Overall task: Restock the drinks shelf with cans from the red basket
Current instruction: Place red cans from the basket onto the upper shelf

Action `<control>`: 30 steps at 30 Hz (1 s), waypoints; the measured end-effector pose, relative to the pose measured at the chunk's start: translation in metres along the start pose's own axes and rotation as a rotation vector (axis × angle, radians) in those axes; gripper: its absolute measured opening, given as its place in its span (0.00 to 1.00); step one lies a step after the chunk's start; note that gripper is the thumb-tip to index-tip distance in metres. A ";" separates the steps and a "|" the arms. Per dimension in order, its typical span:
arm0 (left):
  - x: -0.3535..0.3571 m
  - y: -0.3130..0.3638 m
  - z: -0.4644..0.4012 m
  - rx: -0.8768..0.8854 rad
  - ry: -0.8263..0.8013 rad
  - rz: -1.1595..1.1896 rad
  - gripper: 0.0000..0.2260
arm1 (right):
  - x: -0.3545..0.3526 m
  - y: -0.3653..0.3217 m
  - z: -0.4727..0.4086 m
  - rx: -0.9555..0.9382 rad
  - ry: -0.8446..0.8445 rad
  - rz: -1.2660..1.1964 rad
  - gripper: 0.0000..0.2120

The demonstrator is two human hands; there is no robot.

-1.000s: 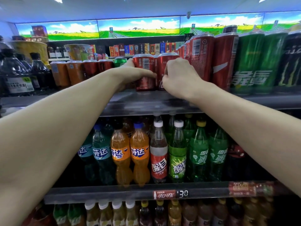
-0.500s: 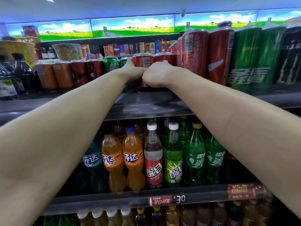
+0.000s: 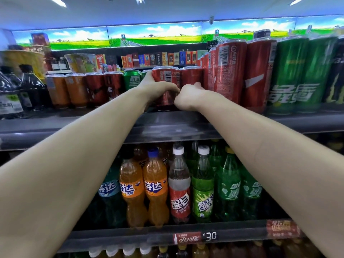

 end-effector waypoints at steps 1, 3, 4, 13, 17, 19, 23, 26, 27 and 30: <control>0.000 0.000 -0.001 0.006 -0.006 -0.003 0.21 | 0.000 -0.002 -0.002 -0.021 0.000 -0.026 0.26; 0.001 0.001 0.001 0.011 -0.004 -0.013 0.21 | -0.001 -0.003 -0.004 -0.030 -0.003 -0.080 0.26; 0.000 0.001 0.002 0.008 0.002 -0.012 0.24 | -0.002 -0.004 -0.005 -0.030 -0.002 -0.102 0.27; 0.003 -0.001 0.007 -0.037 -0.026 0.058 0.24 | -0.001 -0.010 0.002 -0.137 -0.046 -0.227 0.20; 0.004 0.003 0.011 -0.087 -0.008 -0.027 0.48 | -0.009 -0.014 0.008 -0.177 0.075 -0.333 0.19; 0.005 0.005 0.021 -0.151 0.001 -0.104 0.51 | -0.016 -0.018 0.016 -0.219 0.167 -0.351 0.17; 0.004 0.010 0.027 -0.144 -0.064 -0.269 0.42 | -0.021 -0.013 0.039 -0.297 0.323 -0.372 0.16; -0.003 0.013 0.027 -0.077 -0.052 -0.339 0.31 | -0.012 -0.005 0.053 -0.312 0.398 -0.321 0.23; -0.001 0.014 0.027 -0.048 -0.089 -0.369 0.22 | -0.009 -0.005 0.057 -0.322 0.410 -0.298 0.24; 0.004 0.019 0.028 0.020 -0.153 -0.477 0.16 | -0.003 -0.004 0.062 -0.348 0.455 -0.245 0.21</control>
Point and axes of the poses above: each hand's wrist, its own z-axis away from the middle knuckle, its own x-axis out of the palm, y = z × x, the point moved 7 cm from there along -z, towards the middle knuckle, and after that the axes turned 8 degrees about -y, right-handed, at the moved point
